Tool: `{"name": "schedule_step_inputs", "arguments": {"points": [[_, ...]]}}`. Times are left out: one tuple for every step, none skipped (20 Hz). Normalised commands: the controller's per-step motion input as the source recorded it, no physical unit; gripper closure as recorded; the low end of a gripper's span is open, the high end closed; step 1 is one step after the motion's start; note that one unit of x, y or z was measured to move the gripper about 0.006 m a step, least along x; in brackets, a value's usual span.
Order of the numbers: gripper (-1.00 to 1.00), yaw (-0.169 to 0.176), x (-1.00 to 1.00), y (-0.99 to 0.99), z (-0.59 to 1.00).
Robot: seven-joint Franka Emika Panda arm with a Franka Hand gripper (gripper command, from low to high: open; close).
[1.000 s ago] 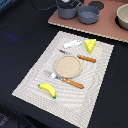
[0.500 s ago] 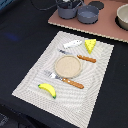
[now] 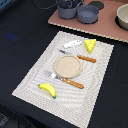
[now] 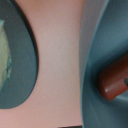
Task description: Interact with the objects in diverse but meaningful ways.
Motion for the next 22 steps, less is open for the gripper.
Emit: {"name": "schedule_step_inputs", "arguments": {"points": [[-1.00, 0.049, 0.16, 0.03, 0.93], [-1.00, 0.057, 0.16, 0.02, 0.86], [-1.00, 0.060, 0.12, 0.00, 0.78], [-1.00, 0.063, 0.12, 0.00, 0.73], [-1.00, 0.068, 0.13, 0.00, 0.69], [-1.00, 0.069, 0.15, 0.00, 0.67], [-1.00, 0.062, 0.21, 0.00, 0.70], [-1.00, 0.054, 0.29, -0.01, 0.73], [-1.00, 0.032, 0.37, -0.09, 0.69], [-1.00, 0.009, 0.49, -0.18, 0.60], [-1.00, 0.000, 0.57, -0.27, 0.51], [-1.00, 0.000, 0.66, -0.40, 0.43], [-1.00, -0.004, 0.65, -0.47, 0.44], [-1.00, -0.015, 0.77, -0.49, 0.44], [-1.00, -0.025, 0.80, -0.56, 0.41], [-1.00, -0.038, 0.82, -0.67, 0.38], [-1.00, -0.035, 0.82, -0.72, 0.31], [-1.00, -0.035, 0.79, -0.73, 0.29], [-1.00, -0.036, 0.77, -0.73, 0.25], [-1.00, -0.040, 0.77, -0.73, 0.25], [-1.00, -0.045, 0.77, -0.72, 0.26], [-1.00, -0.049, 0.78, -0.70, 0.27]]}}
